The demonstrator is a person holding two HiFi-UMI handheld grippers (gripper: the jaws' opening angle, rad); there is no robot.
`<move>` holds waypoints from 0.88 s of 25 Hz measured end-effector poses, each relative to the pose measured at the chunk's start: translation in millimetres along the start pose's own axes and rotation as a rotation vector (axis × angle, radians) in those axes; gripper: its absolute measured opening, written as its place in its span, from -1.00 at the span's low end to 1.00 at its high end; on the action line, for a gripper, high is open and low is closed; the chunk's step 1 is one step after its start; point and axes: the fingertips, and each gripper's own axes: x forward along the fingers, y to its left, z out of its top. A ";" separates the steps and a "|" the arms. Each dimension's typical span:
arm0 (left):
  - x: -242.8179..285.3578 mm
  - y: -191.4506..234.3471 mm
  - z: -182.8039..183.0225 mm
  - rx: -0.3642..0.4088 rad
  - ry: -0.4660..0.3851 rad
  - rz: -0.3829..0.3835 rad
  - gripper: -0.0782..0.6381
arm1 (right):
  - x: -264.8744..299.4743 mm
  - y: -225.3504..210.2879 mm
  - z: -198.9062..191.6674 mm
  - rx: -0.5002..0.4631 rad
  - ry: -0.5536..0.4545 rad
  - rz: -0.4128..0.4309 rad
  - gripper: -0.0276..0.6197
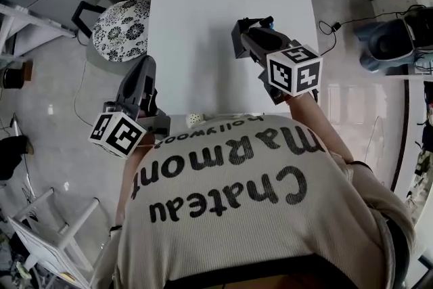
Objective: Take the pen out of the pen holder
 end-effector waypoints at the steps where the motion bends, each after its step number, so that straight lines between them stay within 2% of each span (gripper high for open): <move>1: 2.8 1.7 1.5 -0.003 0.004 -0.008 -0.78 | 1.1 0.8 -1.0 -0.001 0.003 -0.008 -0.59; 8: 25.6 8.3 10.1 0.012 0.057 -0.095 -0.78 | 1.5 -7.5 -5.1 0.042 -0.011 -0.111 -0.69; 17: 25.0 10.0 9.0 0.005 0.089 -0.165 -0.78 | -10.1 -3.9 -9.7 0.035 -0.006 -0.214 -0.71; 22: 21.5 13.4 15.0 0.010 0.095 -0.199 -0.78 | -18.5 3.4 -3.0 0.025 -0.036 -0.257 -0.73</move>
